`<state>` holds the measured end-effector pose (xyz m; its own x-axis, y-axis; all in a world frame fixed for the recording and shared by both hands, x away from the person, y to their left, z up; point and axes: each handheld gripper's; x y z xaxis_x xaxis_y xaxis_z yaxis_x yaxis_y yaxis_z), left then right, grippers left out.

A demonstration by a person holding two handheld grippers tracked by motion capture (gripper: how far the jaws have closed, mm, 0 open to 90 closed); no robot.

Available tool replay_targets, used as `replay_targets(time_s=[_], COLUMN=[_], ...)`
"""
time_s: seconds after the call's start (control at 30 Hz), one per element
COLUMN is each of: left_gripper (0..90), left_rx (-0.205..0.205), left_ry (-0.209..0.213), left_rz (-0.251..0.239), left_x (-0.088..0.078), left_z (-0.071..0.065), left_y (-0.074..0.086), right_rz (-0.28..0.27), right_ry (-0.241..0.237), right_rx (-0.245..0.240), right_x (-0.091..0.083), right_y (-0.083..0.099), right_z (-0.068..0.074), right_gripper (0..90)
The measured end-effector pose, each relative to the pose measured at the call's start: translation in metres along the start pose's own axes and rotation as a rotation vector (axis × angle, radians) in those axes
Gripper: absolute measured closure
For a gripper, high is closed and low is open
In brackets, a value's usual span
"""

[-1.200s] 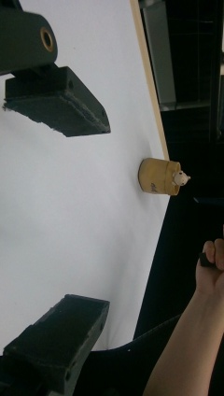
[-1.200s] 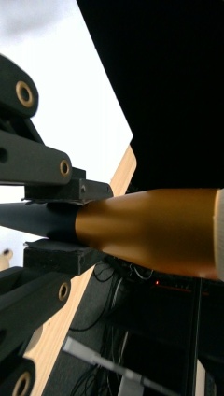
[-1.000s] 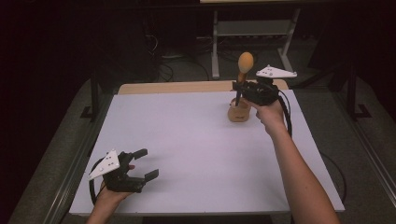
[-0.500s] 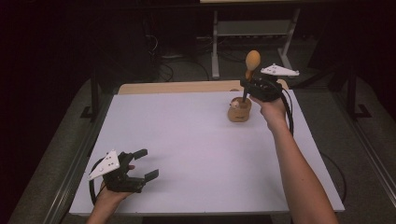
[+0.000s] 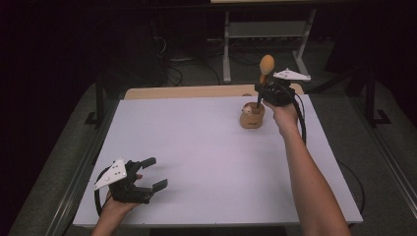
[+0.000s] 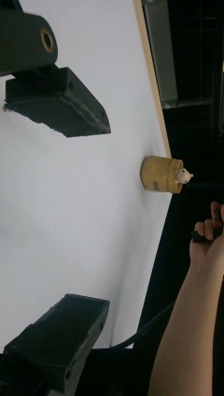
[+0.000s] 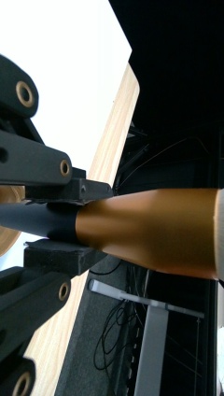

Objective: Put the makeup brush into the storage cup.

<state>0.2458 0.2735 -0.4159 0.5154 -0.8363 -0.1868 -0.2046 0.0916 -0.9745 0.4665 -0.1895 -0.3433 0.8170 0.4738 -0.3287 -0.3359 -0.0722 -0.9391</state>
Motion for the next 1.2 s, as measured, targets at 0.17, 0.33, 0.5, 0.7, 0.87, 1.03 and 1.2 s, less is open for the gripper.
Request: replay_targets(time_s=[0.17, 0.33, 0.5, 0.7, 0.87, 1.03, 1.2], left_gripper=[13.0, 13.0, 13.1, 13.2, 13.2, 13.2, 13.2], left_rx=[0.005, 0.005, 0.007, 0.011, 0.012, 0.016, 0.019], left_ry=[0.0, 0.001, 0.0, 0.001, 0.004, 0.004, 0.005], left_rz=[0.002, -0.003, -0.004, 0.0, 0.002, 0.005, 0.007], left_x=[0.0, 0.0, -0.001, -0.001, -0.001, 0.0, 0.0], left_z=[0.0, 0.0, 0.0, 0.0, 0.0, -0.001, -0.001], left_y=[0.0, 0.0, 0.0, 0.0, 0.0, 0.0, 0.0], right_rz=[0.017, 0.038, 0.066, 0.086, 0.102, 0.115, 0.111], right_ry=[0.018, 0.022, 0.023, 0.027, 0.028, 0.025, 0.022], right_rx=[0.001, -0.006, -0.003, -0.015, -0.012, -0.016, -0.003], right_x=[0.005, 0.01, 0.014, 0.02, 0.023, 0.024, 0.024], right_y=[0.004, 0.008, 0.014, 0.023, 0.031, 0.035, 0.039], right_z=[-0.002, -0.003, -0.004, -0.003, -0.004, -0.006, -0.007], right_gripper=[73.0, 73.0, 72.9, 72.9, 72.9, 72.8, 54.0])
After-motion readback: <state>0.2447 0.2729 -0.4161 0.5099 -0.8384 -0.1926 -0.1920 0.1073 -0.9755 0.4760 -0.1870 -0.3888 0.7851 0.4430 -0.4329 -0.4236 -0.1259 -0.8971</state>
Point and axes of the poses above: each handheld gripper's, and its own axes: x roughly forward along the jaws, y roughly out of its underside, z roughly to its left
